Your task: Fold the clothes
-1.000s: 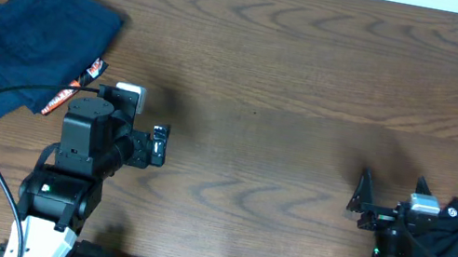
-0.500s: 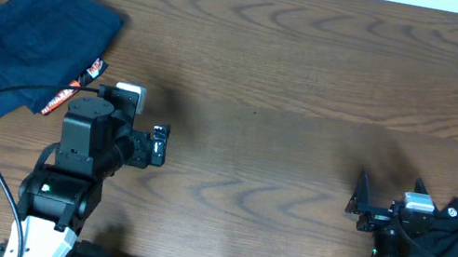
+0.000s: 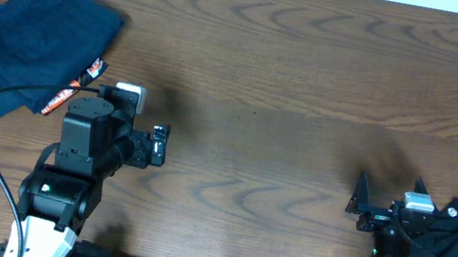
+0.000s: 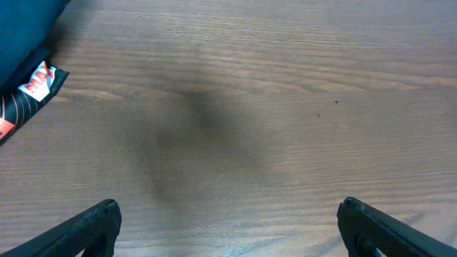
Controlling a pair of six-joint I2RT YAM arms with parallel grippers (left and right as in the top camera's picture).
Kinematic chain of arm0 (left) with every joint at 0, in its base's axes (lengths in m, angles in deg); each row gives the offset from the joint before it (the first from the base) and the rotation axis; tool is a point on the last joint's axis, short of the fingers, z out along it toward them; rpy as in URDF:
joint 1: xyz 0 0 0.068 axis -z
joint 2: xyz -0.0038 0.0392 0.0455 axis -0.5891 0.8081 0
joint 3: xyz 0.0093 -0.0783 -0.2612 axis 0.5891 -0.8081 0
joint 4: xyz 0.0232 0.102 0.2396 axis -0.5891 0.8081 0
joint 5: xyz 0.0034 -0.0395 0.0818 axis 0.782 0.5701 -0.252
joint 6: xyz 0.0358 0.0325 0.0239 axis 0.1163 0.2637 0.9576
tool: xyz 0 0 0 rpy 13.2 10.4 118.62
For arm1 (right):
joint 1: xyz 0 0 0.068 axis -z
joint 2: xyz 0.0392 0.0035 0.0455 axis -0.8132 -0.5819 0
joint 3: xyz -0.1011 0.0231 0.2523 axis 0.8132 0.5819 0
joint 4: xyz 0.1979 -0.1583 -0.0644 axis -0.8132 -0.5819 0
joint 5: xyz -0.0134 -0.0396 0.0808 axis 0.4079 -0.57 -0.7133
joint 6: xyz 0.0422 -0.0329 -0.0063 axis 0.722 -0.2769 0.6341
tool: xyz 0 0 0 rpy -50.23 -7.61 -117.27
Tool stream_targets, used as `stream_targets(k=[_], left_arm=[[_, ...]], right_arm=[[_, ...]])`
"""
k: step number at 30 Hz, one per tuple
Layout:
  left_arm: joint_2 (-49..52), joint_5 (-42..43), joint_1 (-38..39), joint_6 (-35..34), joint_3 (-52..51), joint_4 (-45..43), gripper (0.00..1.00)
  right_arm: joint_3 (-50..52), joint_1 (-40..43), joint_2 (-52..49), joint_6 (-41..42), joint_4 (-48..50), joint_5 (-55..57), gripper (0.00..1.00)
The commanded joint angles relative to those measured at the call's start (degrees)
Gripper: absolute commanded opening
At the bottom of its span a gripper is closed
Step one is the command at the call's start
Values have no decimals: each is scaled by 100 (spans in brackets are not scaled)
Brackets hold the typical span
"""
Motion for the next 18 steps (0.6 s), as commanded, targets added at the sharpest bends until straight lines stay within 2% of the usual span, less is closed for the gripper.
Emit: stream_targets(k=[1, 10, 15, 18], left_arm=[[7, -70, 17, -28, -9, -2, 98], [-358, -96, 17, 7, -35, -2, 98], [-1137, -481, 13, 149, -415, 9, 98], [-1867, -601, 13, 149, -979, -22, 98]], right_arm=[[9, 59, 26, -87, -24, -13, 99], [9, 59, 26, -87, -26, -13, 99], [9, 59, 26, -87, -24, -13, 99], [9, 59, 26, -87, -24, -13, 99]])
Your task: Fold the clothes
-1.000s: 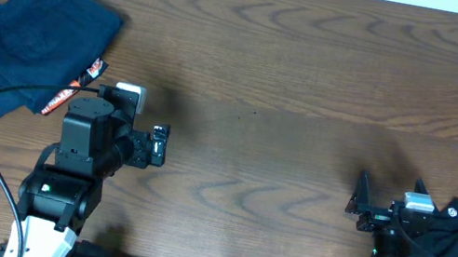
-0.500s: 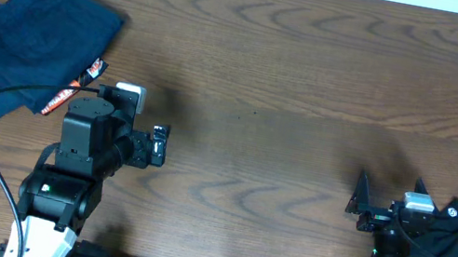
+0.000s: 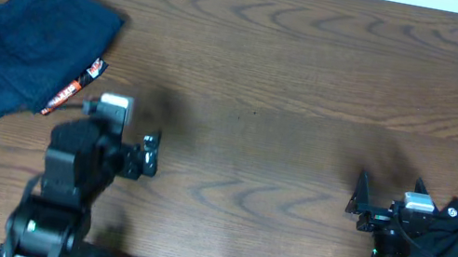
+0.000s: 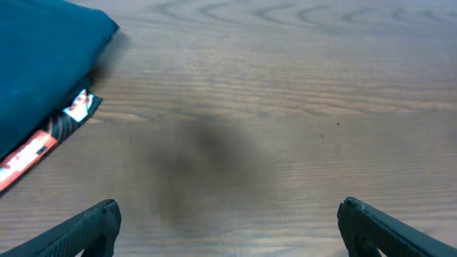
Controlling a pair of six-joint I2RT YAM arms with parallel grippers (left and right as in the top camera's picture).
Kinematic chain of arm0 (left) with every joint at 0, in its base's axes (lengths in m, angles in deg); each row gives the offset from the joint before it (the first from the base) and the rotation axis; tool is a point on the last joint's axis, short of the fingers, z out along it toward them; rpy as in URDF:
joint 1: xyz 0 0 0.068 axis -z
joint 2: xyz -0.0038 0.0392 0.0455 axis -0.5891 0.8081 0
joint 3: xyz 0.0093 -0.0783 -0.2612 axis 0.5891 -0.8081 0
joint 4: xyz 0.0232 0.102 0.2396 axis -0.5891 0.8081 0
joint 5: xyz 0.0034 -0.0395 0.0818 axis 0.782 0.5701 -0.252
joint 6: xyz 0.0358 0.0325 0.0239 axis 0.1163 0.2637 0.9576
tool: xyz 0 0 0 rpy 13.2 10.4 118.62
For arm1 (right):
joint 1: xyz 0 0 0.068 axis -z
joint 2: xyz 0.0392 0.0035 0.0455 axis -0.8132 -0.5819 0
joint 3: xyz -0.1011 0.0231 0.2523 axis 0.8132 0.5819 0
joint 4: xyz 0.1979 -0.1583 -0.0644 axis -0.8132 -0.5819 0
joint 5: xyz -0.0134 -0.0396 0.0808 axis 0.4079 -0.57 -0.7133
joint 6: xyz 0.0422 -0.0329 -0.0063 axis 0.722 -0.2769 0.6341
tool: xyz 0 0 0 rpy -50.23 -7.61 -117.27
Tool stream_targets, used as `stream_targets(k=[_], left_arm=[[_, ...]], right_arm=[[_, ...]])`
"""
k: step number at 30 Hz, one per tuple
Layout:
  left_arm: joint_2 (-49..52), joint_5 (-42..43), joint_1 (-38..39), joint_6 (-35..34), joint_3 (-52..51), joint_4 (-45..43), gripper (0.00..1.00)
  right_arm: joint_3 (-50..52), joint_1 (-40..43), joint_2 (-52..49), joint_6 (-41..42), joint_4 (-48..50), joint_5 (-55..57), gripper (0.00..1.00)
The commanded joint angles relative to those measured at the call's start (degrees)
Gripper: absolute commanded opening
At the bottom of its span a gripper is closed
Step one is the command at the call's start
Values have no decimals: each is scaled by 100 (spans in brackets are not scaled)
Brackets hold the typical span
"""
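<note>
A folded dark blue garment (image 3: 31, 42) lies at the far left of the table, a black-and-red tag (image 3: 74, 87) poking out at its near edge; it fills the left wrist view's top left corner (image 4: 43, 71). A red garment and a black garment are heaped at the right edge. My left gripper (image 3: 149, 152) is open over bare wood, right of the blue pile, its fingertips (image 4: 100, 218) wide apart and empty. My right gripper (image 3: 359, 194) rests near the front right beside the black garment; its jaws look spread with nothing between.
The wooden table (image 3: 266, 78) runs bare between the two arms. A black cable loops from the left arm's base at the front left. The table's far edge lies along the top of the overhead view.
My left arm has drawn back toward the front edge and slightly left, still open and empty. More of the blue garment shows in its wrist view. The right arm has not moved.
</note>
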Motion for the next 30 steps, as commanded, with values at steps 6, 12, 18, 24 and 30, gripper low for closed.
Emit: stream_targets(k=[6, 12, 18, 24, 30], left_arm=[[-1993, -278, 13, 107, -1827, -879, 98], [-2994, -280, 13, 109, -2938, -2192, 98], [-3375, -411, 2, 111, -3397, -3335, 98], [-3375, -518, -55, 109, -3397, -3362, 98], [-3375, -538, -219, 109, -3397, -2568, 98]], right_arm=[[7, 59, 26, -85, -22, -15, 99], [7, 59, 24, -85, -20, -15, 99], [7, 59, 22, -85, -20, -15, 99], [7, 59, 22, -85, -20, -15, 99], [7, 59, 22, -85, -22, -15, 99]])
